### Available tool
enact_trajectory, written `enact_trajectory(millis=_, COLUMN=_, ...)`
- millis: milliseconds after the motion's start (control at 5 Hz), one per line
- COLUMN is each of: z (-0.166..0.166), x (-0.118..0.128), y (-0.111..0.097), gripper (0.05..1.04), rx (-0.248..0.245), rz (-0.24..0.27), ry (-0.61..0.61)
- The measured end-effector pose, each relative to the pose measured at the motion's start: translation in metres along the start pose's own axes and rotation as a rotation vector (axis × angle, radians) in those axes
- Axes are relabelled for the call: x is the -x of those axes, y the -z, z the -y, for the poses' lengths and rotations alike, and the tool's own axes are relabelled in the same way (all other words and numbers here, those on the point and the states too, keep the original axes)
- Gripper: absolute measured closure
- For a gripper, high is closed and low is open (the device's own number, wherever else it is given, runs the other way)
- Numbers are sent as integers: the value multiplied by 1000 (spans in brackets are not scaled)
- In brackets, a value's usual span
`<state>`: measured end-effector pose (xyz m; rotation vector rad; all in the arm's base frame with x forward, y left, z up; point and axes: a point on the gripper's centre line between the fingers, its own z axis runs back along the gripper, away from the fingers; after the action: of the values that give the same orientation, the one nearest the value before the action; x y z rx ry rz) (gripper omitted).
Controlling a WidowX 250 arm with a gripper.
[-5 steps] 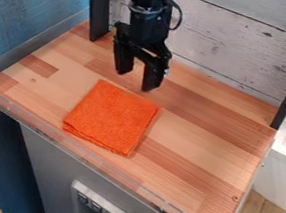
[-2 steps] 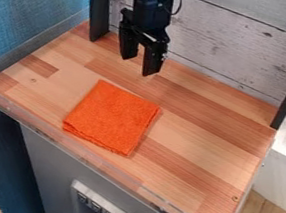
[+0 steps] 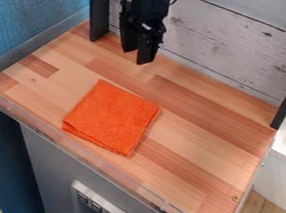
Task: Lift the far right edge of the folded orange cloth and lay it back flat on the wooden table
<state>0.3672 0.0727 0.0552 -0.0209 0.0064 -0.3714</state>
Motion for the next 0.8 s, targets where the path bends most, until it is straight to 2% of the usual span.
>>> enact_trajectory(millis=200, z=-7, x=-1, y=3, gripper=719, rx=-8, rz=-3, ry=8)
enact_trajectory(millis=400, z=-12, x=-2, y=7, gripper=927, rx=-25, rz=9, ry=4)
enact_trajectory(millis=600, z=-12, x=-1, y=13, gripper=1019, rx=-32, rz=16, ry=5)
enact_trajectory(millis=800, z=-12, x=1, y=26, gripper=1025, rx=-30, rz=8, ry=2)
